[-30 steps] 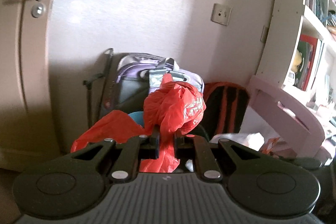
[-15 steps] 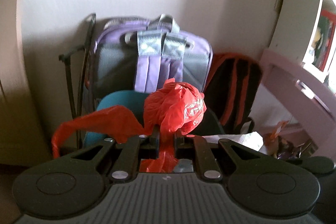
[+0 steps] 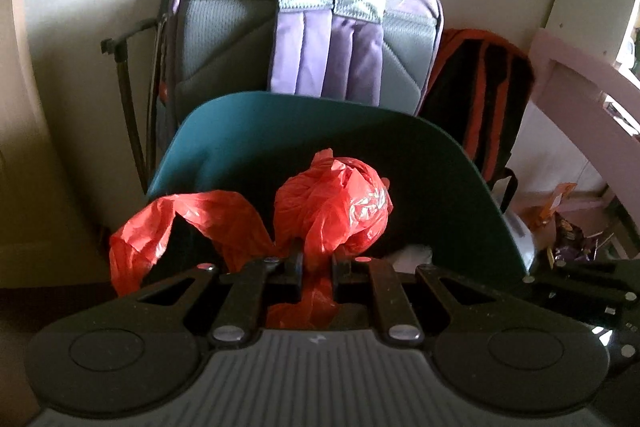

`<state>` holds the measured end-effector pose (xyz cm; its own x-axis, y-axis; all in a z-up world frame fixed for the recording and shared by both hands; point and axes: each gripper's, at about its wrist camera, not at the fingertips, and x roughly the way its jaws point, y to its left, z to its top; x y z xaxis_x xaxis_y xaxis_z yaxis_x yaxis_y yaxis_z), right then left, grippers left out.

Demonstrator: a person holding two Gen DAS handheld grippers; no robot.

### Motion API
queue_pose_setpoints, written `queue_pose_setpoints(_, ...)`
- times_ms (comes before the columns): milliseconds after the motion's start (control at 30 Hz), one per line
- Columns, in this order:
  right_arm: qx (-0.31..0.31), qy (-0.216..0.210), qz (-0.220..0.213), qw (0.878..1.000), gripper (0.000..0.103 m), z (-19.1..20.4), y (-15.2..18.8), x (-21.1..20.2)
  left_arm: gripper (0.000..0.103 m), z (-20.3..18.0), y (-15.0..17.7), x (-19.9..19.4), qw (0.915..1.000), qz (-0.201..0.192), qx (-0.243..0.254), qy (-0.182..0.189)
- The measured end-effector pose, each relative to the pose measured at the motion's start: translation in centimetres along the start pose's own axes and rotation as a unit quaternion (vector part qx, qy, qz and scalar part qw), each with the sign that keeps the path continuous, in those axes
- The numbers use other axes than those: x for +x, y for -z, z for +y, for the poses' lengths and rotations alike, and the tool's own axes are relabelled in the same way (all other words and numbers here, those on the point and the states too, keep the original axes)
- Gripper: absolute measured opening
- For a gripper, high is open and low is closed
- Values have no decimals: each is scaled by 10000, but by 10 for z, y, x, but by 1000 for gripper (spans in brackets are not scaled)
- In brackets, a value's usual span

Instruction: Collect trash

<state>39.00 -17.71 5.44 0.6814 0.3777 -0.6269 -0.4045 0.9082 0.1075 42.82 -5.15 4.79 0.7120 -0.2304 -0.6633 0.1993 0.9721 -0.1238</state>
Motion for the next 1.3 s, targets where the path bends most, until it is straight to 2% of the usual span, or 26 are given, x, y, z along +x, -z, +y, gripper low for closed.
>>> queue_pose_setpoints(100, -100, 76, 4, 9999, 25, 2, 0, 0, 18, 0, 3, 1, 10000, 63, -5, -10)
queue_pose_setpoints(167, -135, 118, -11, 9998, 31, 3, 0, -2, 20, -1, 4, -1, 10000, 53, 9, 11)
queue_pose_setpoints(233, -137, 158, -42, 9998, 41, 3, 0, -5, 28, -3, 6, -5, 10000, 44, 57, 15)
queue_pose_setpoints(300, -73, 172, -83, 9998, 41, 2, 1, -10, 32, -5, 8, -12, 10000, -12, 84, 4)
queue_pose_setpoints(367, -2, 181, -156, 9997, 45, 0, 2, -15, 41, -6, 9, -19, 9999, -57, 104, 14)
queue_pose_setpoints(433, 16, 182, -217, 9996, 48, 0, 3, -22, 64, -8, 12, -29, 9998, -163, 108, -34)
queue_pose_setpoints(600, 83, 123, -467, 9988, 53, 1, 6, -42, 66, -11, 15, -52, 9993, -319, 165, -102)
queue_pose_setpoints(767, 18, 362, -713, 9968, 55, 7, 10, -58, 79, -12, 19, -81, 9978, -585, 226, -205)
queue_pose_setpoints(1067, 145, 399, -911, 9949, 56, 9, 13, -85, 94, -10, 32, -128, 9949, -980, 120, -197)
queue_pose_setpoints(1133, 179, 391, -959, 9945, 56, 10, 14, -92, 100, -11, 36, -139, 9935, -1108, 113, -244)
queue_pose_setpoints(1300, 266, 421, -1007, 9937, 56, 16, 14, -104, 100, -15, 47, -158, 9917, -1227, 178, -340)
